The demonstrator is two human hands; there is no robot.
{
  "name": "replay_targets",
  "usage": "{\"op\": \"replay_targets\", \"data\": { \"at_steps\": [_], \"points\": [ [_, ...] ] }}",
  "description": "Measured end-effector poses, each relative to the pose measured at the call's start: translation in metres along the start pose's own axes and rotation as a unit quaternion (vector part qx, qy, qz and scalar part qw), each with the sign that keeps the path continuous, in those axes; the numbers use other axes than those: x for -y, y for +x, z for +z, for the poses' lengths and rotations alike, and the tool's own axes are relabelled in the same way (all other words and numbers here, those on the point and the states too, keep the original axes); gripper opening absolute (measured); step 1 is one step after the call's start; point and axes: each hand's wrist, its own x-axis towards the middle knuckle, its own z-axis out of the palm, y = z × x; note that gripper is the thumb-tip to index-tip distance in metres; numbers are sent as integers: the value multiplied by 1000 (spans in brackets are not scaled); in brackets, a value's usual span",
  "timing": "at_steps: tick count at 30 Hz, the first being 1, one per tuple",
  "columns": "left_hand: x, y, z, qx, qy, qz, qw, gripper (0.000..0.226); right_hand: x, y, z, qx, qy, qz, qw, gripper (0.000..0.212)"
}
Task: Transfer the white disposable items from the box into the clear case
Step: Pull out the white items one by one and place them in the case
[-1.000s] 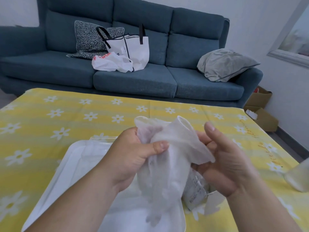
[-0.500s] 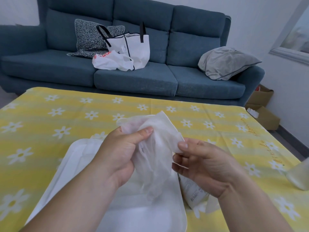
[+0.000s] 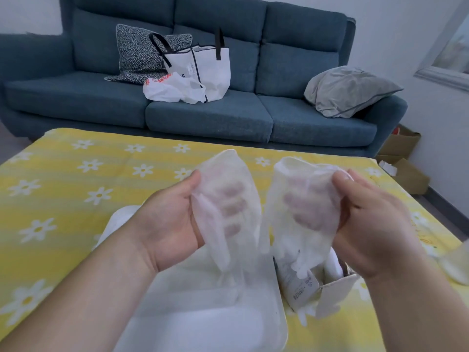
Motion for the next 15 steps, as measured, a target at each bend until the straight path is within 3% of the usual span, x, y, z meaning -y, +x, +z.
{"op": "replay_targets", "data": {
  "at_steps": [7, 10, 15],
  "points": [
    [14, -1, 8, 29, 84, -38, 995, 50, 0, -17, 19, 176, -8, -3, 984, 36],
    [23, -1, 15, 88, 70, -71, 991, 63, -17, -10, 20, 151, -67, 18, 986, 38],
    [26, -6, 19, 141, 81, -77, 984, 84, -28, -2, 18, 97, -150, 13, 984, 17]
  ]
}}
